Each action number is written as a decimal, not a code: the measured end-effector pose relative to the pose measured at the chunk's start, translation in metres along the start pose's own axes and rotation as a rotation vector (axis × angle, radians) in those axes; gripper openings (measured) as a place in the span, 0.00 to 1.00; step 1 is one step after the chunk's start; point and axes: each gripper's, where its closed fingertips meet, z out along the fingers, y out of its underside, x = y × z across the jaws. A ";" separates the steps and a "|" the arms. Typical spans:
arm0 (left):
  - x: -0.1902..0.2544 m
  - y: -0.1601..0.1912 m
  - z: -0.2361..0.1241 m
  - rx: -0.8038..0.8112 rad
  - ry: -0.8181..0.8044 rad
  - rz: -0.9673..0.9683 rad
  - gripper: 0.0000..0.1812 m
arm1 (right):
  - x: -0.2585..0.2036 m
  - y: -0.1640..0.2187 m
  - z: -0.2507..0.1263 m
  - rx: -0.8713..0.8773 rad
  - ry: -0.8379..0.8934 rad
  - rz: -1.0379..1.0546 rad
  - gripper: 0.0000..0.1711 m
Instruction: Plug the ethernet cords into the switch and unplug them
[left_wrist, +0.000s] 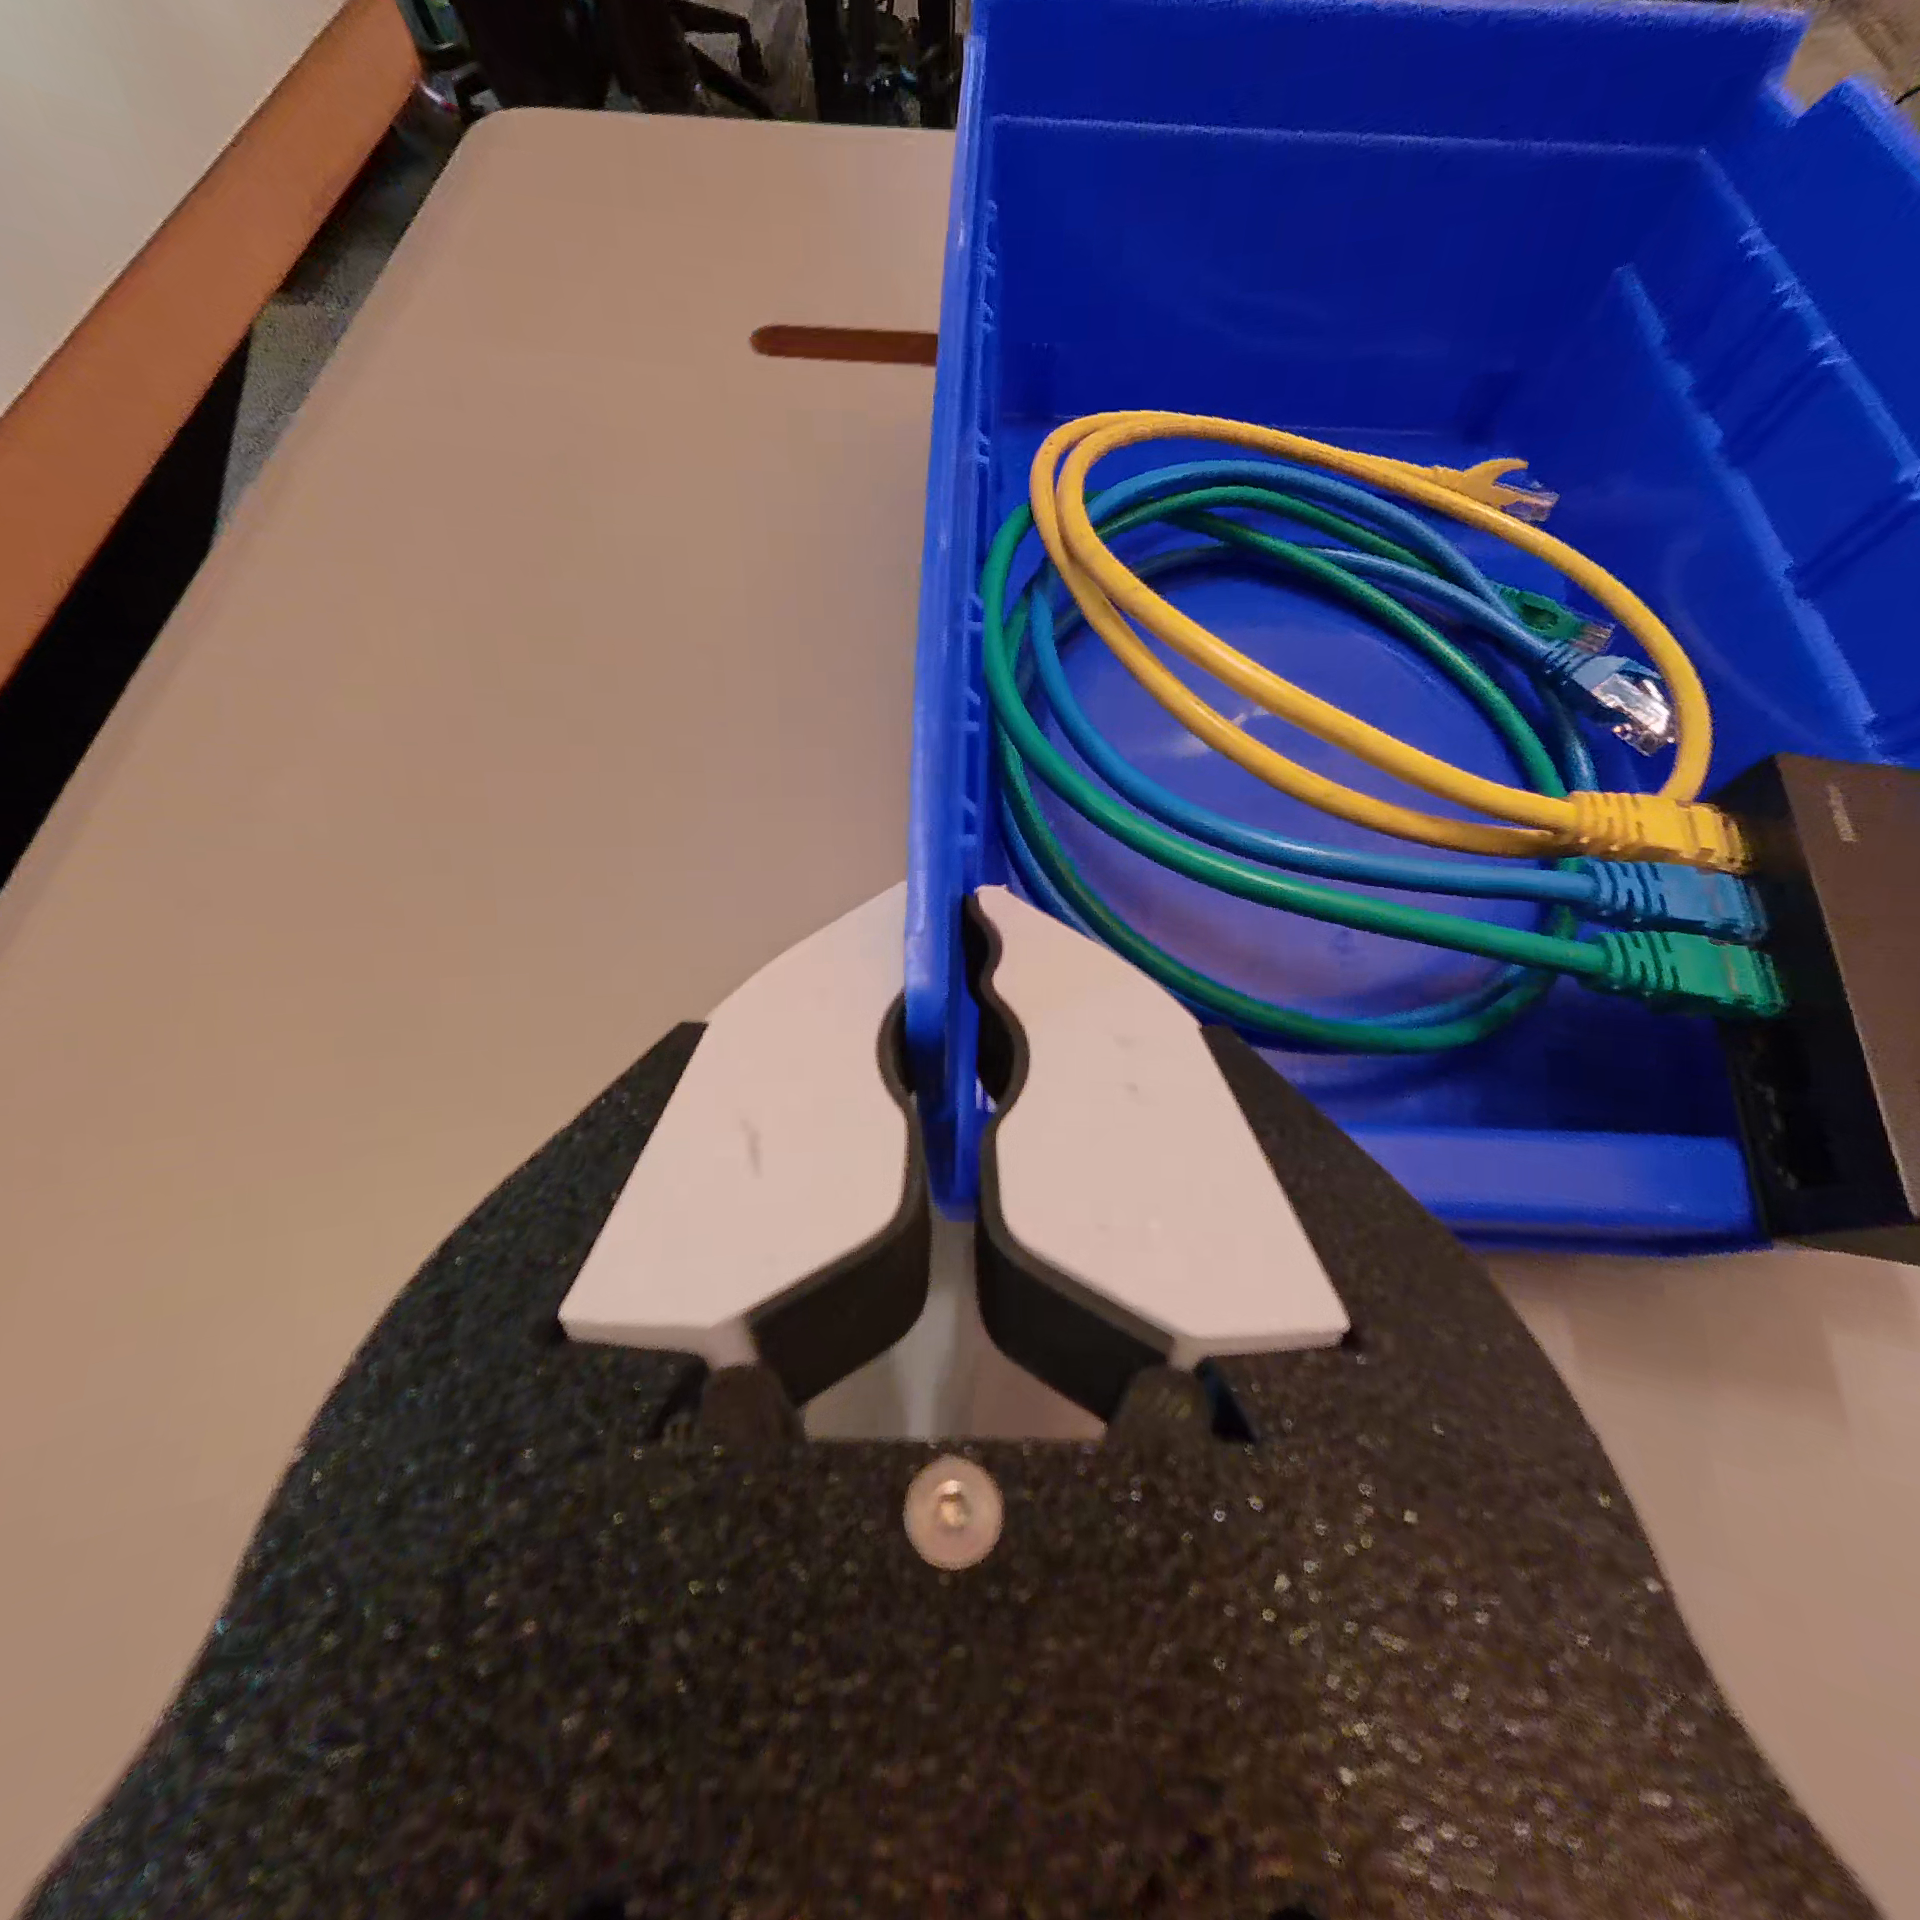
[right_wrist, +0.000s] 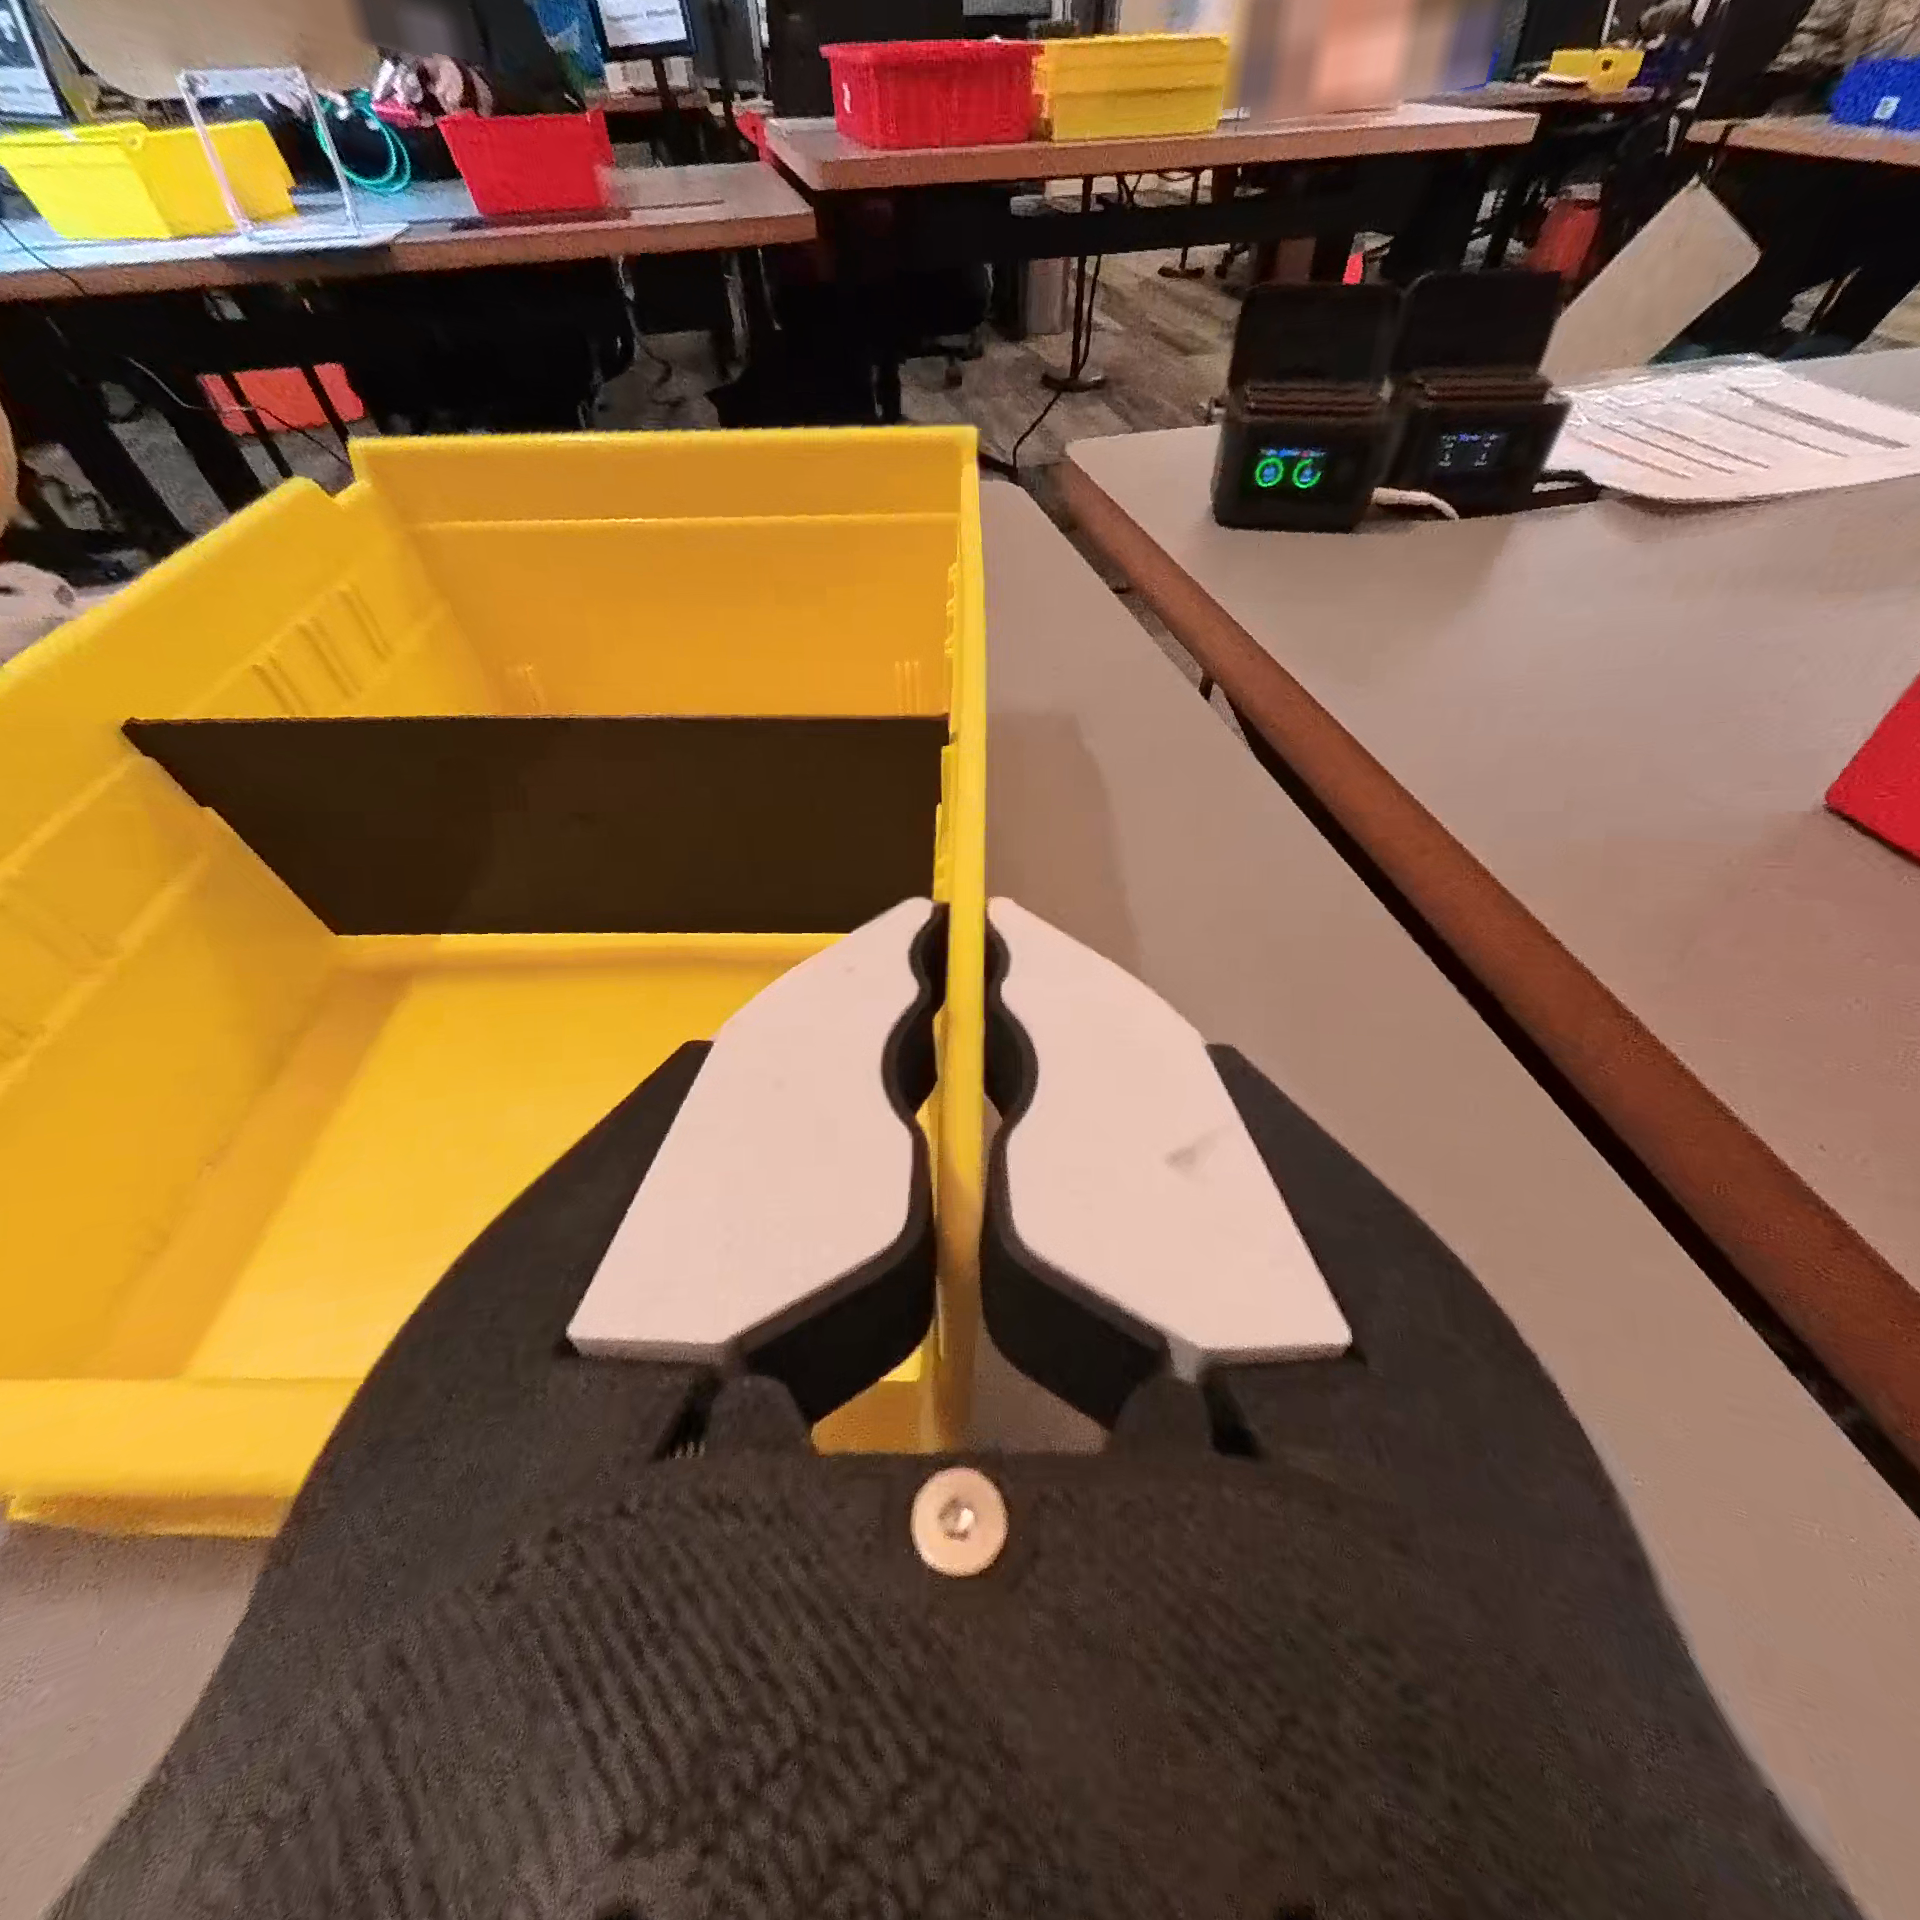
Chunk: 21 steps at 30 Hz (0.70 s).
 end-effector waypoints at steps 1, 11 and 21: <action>0.003 -0.003 0.005 0.003 0.000 -0.008 0.01 | -0.002 -0.001 0.004 0.001 -0.004 0.015 0.02; 0.017 -0.013 0.020 -0.008 -0.036 0.080 0.02 | -0.060 -0.042 -0.035 0.063 -0.062 -0.192 0.29; 0.064 -0.020 -0.033 -0.006 0.079 0.016 0.47 | -0.121 -0.108 -0.082 0.300 -0.210 -0.271 0.30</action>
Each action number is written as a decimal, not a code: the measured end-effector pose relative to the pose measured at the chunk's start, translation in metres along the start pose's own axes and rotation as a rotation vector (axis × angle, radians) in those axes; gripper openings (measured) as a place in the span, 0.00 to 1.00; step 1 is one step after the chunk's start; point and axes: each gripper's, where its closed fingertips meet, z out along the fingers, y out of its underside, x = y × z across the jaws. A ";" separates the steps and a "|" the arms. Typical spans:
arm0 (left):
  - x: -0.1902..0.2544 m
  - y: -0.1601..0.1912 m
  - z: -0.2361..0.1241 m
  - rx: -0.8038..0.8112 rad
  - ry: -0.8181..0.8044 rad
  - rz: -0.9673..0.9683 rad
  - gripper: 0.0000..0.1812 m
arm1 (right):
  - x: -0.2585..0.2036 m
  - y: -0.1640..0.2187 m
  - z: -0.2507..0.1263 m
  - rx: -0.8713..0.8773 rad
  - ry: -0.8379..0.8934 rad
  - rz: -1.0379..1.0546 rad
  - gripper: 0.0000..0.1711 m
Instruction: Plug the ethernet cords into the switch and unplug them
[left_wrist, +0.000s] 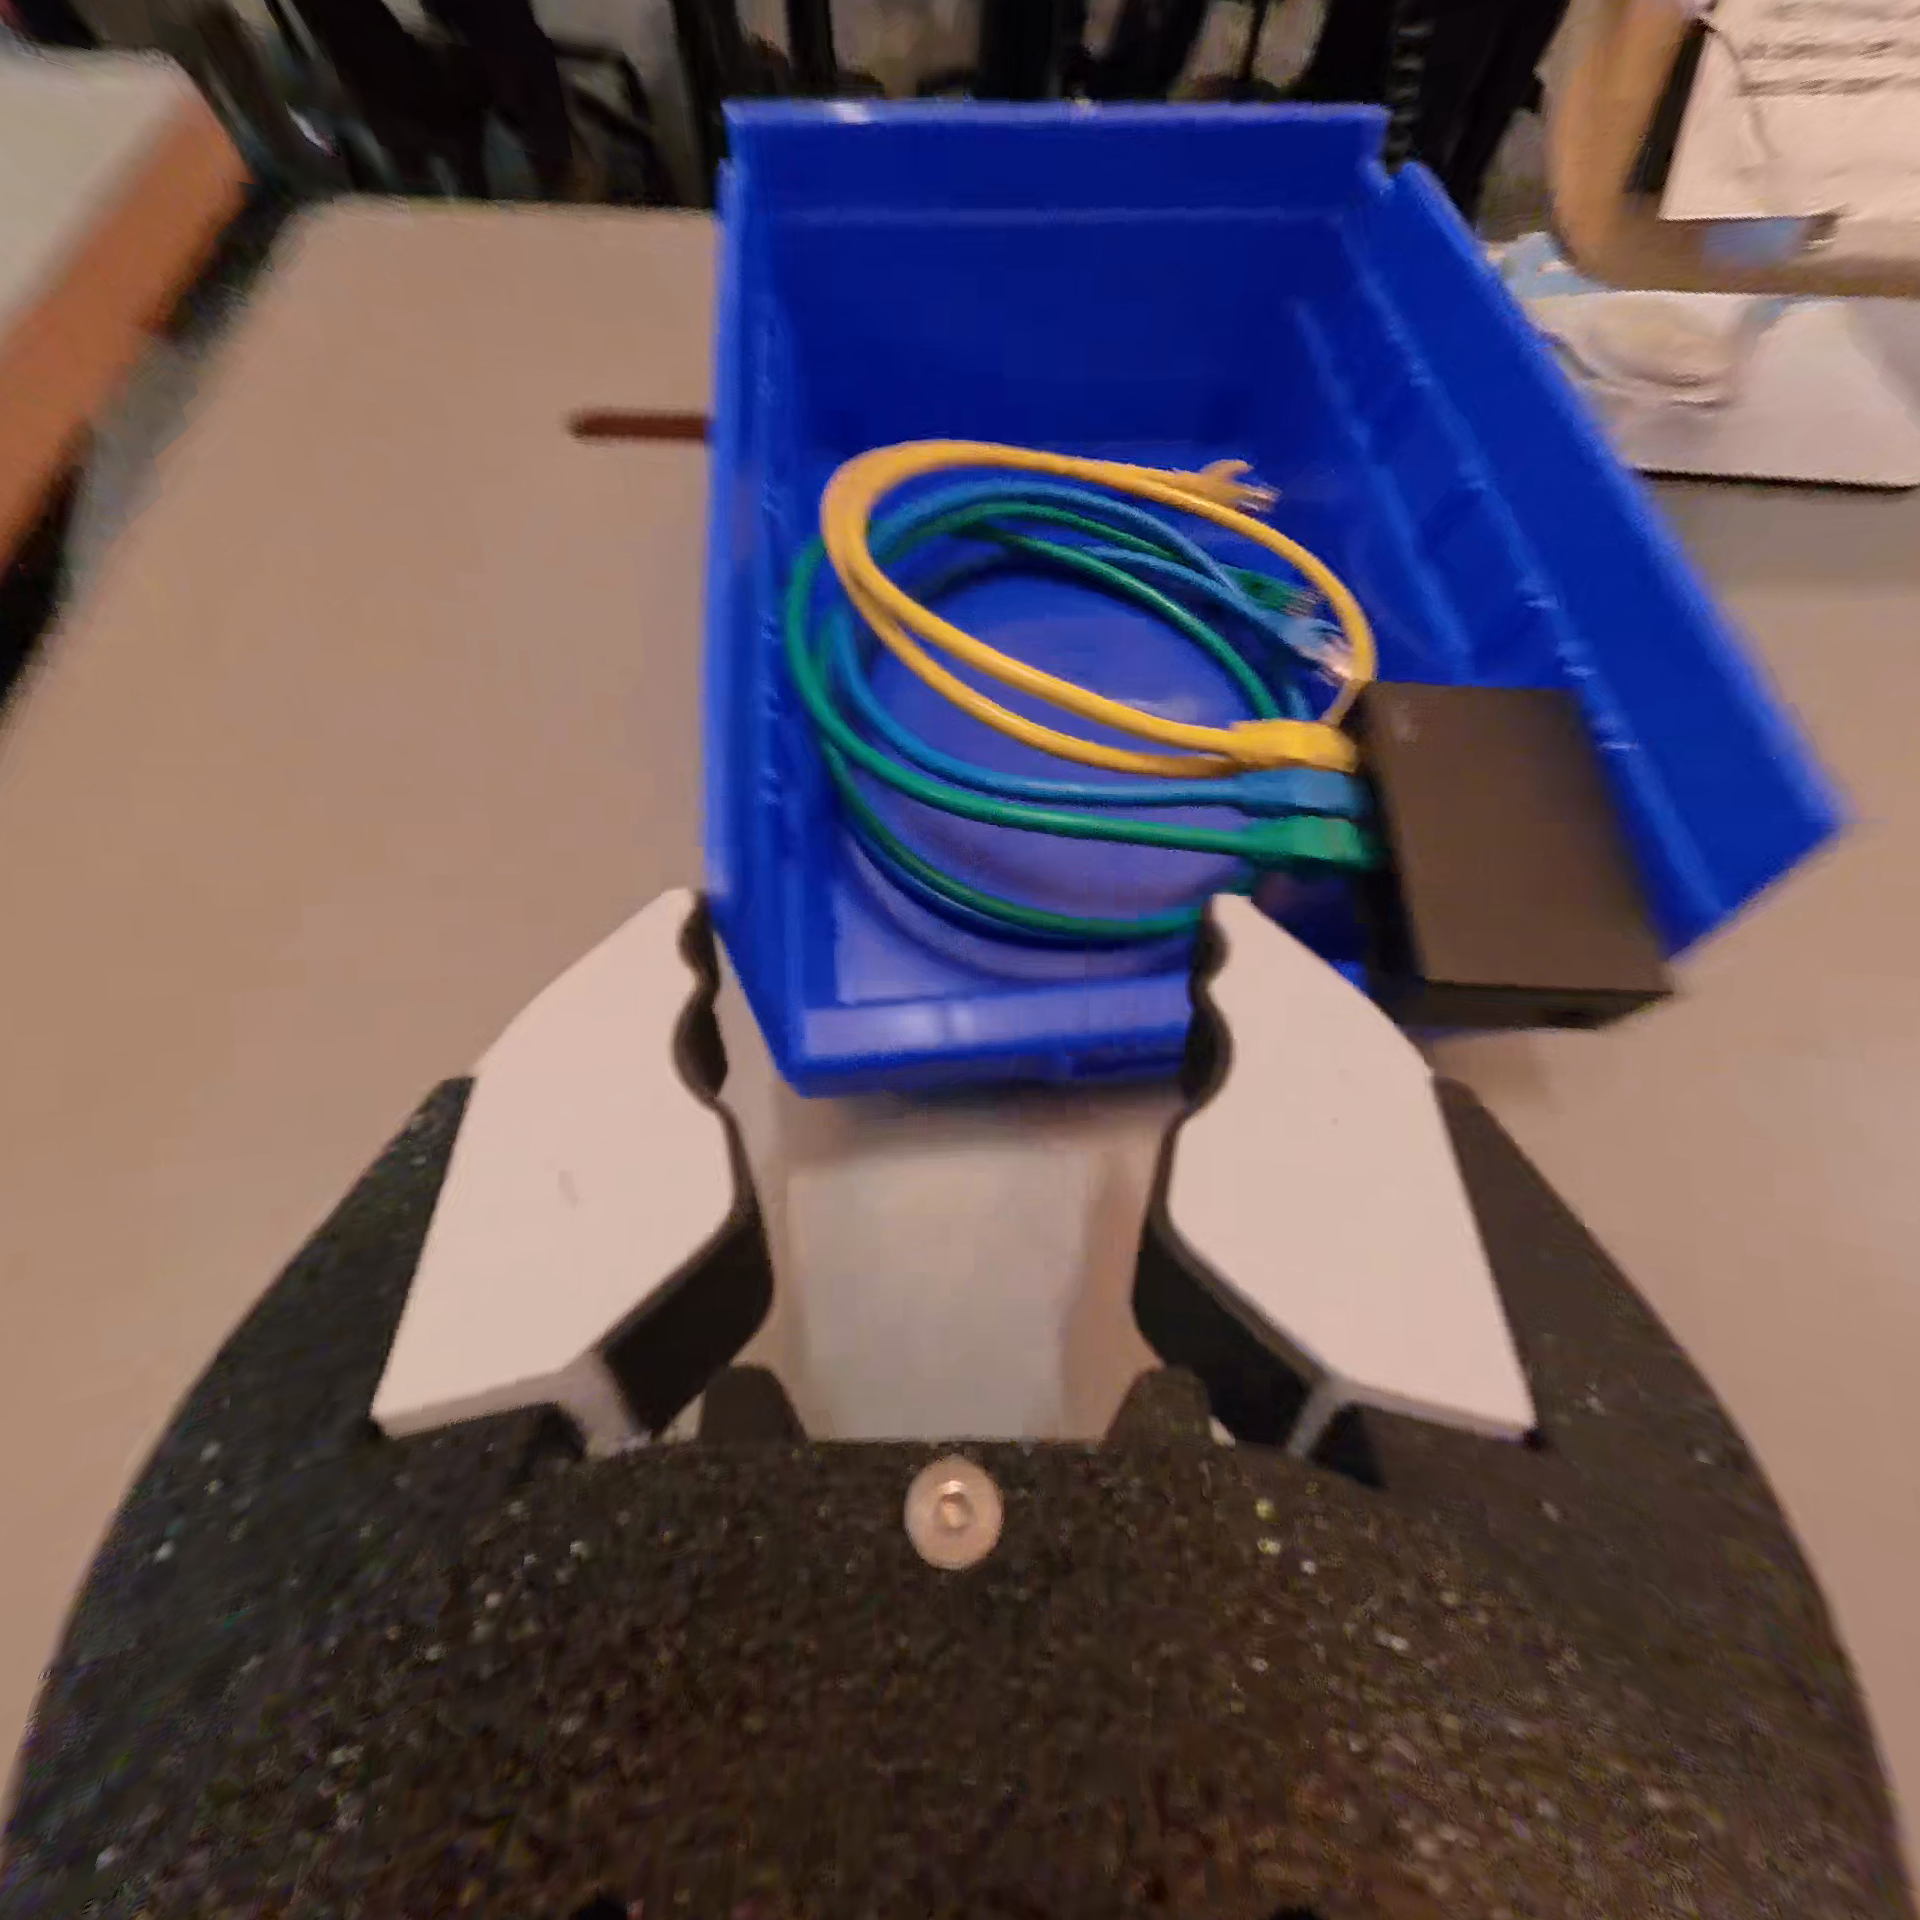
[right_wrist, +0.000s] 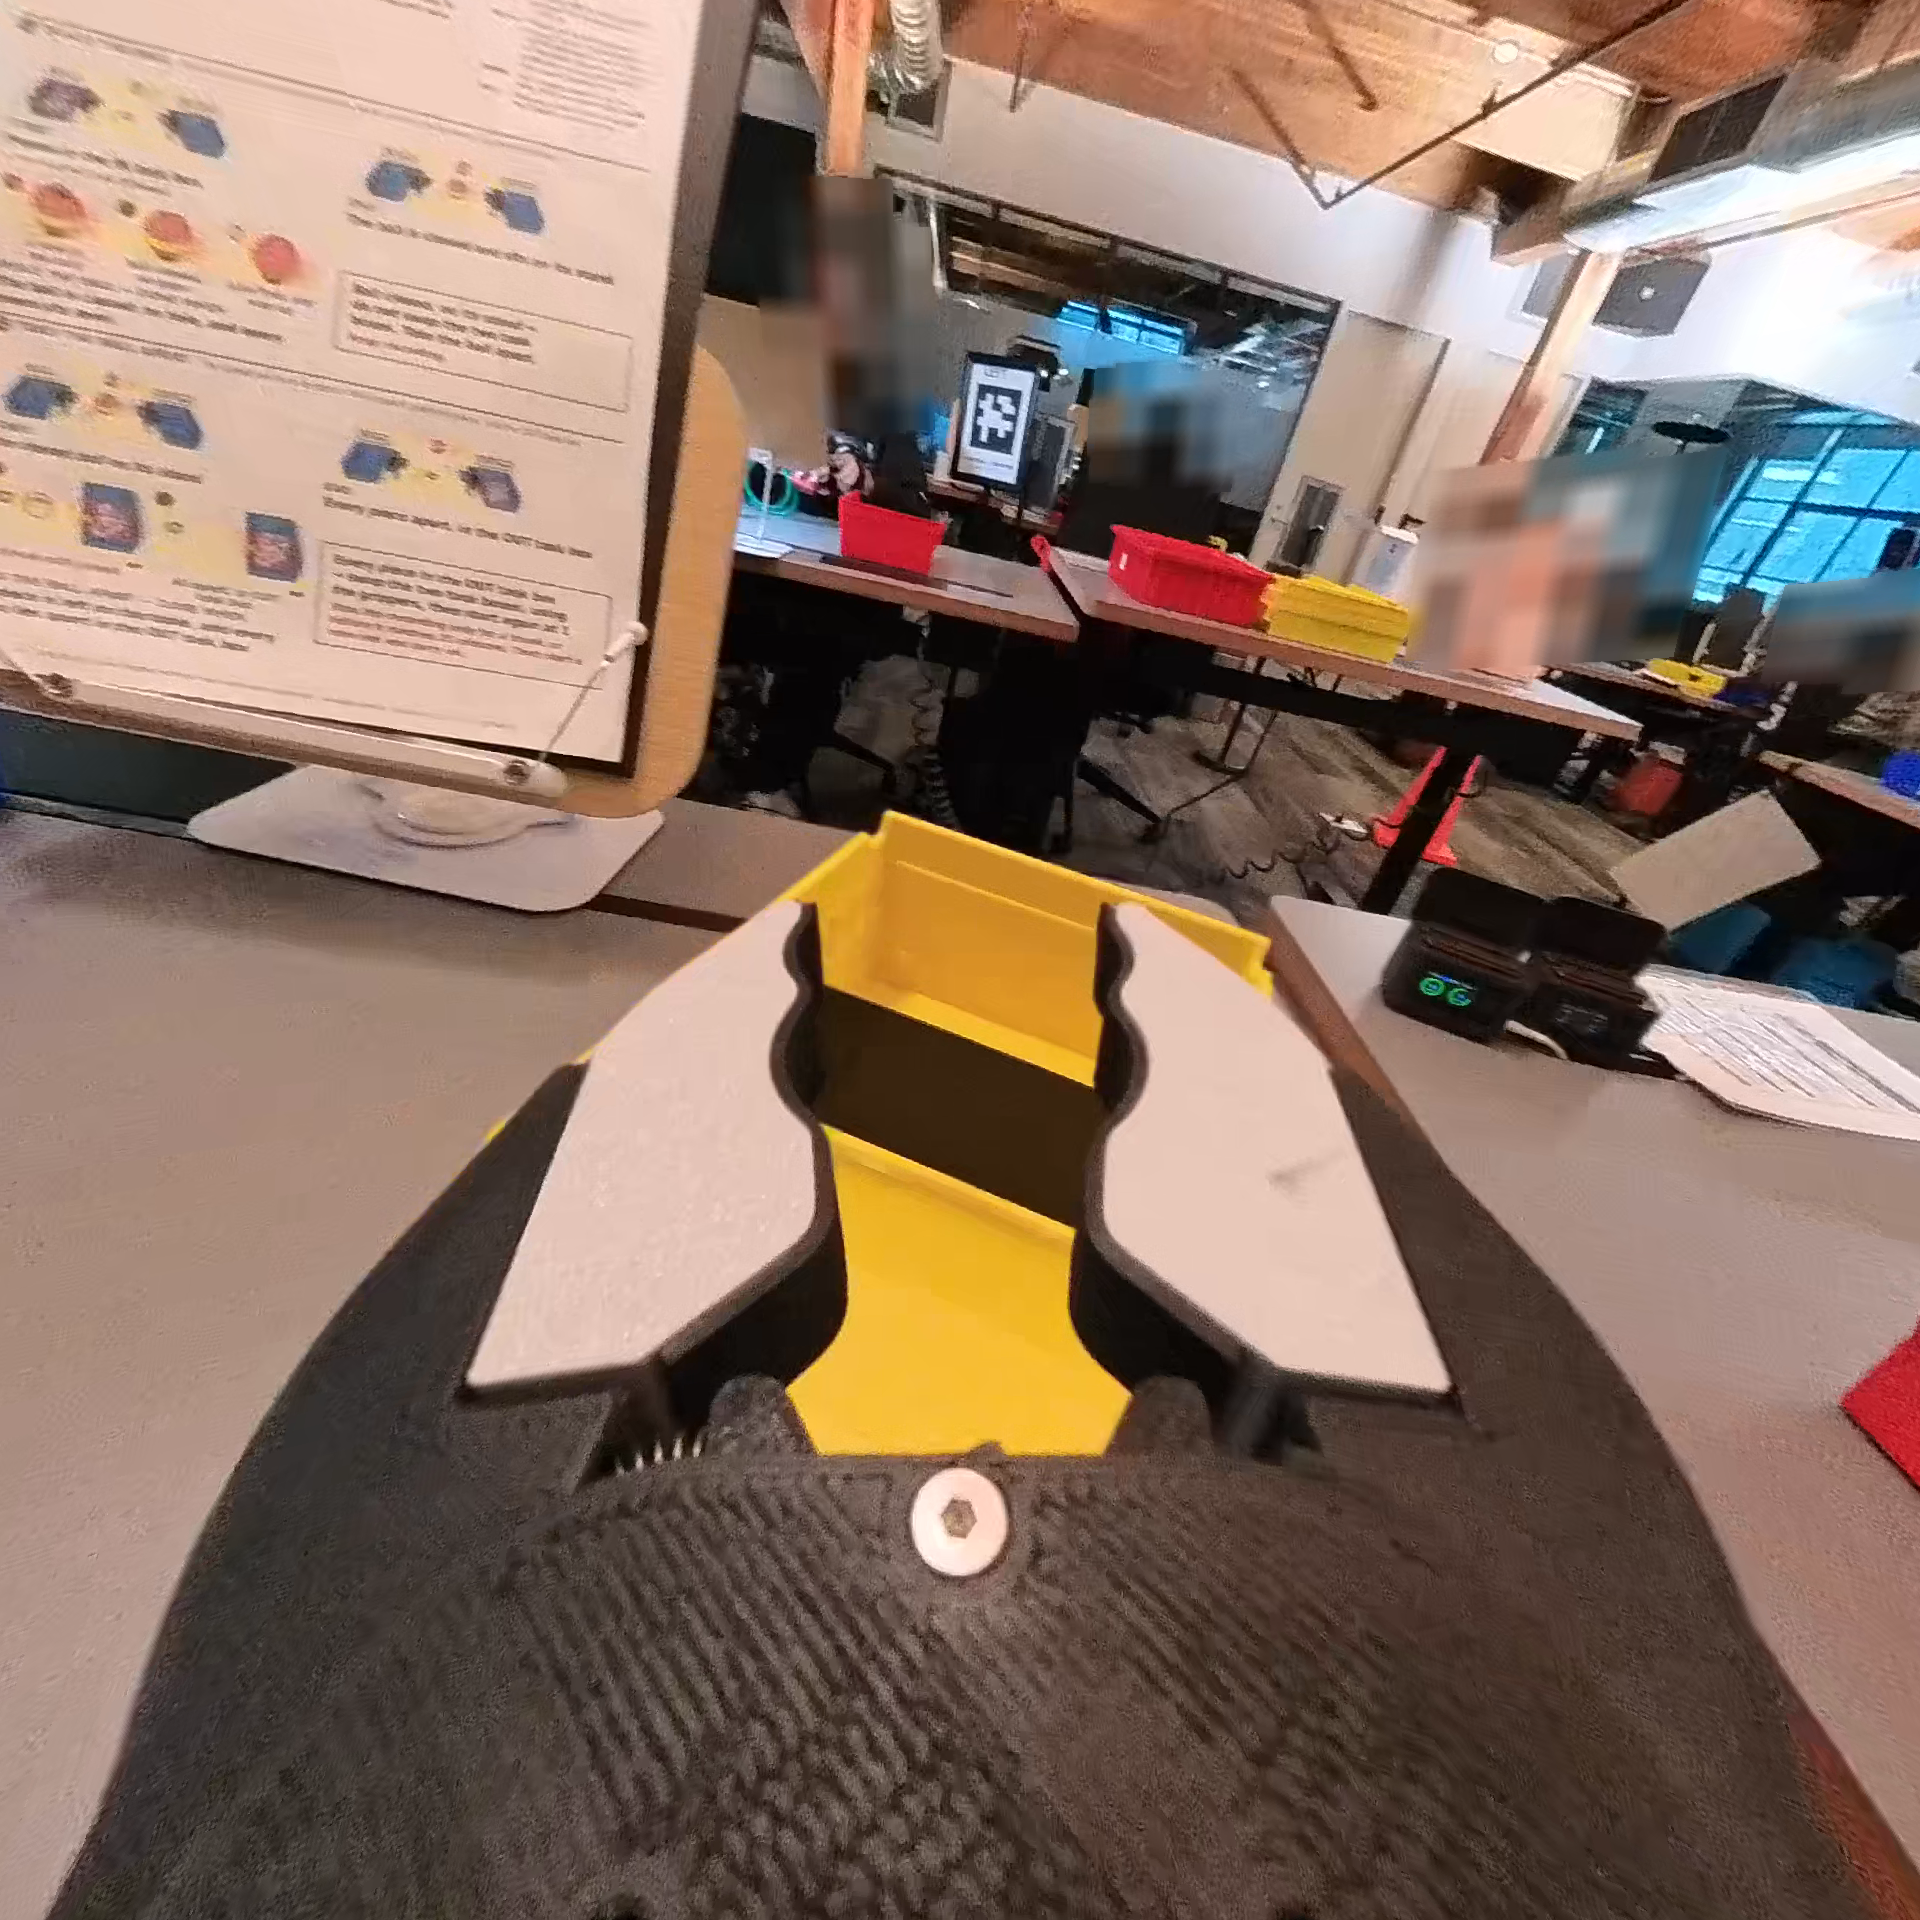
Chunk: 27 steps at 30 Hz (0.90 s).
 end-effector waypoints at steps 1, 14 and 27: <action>0.007 0.002 -0.007 -0.012 0.000 -0.035 0.49 | -0.007 0.000 0.001 0.006 -0.028 0.009 0.29; 0.123 0.031 0.018 -0.019 0.065 0.182 0.49 | -0.046 0.005 0.003 -0.020 -0.181 0.025 0.27; 0.128 0.000 -0.002 0.235 -0.004 0.308 0.33 | -0.149 -0.013 -0.011 0.019 -0.506 0.144 0.28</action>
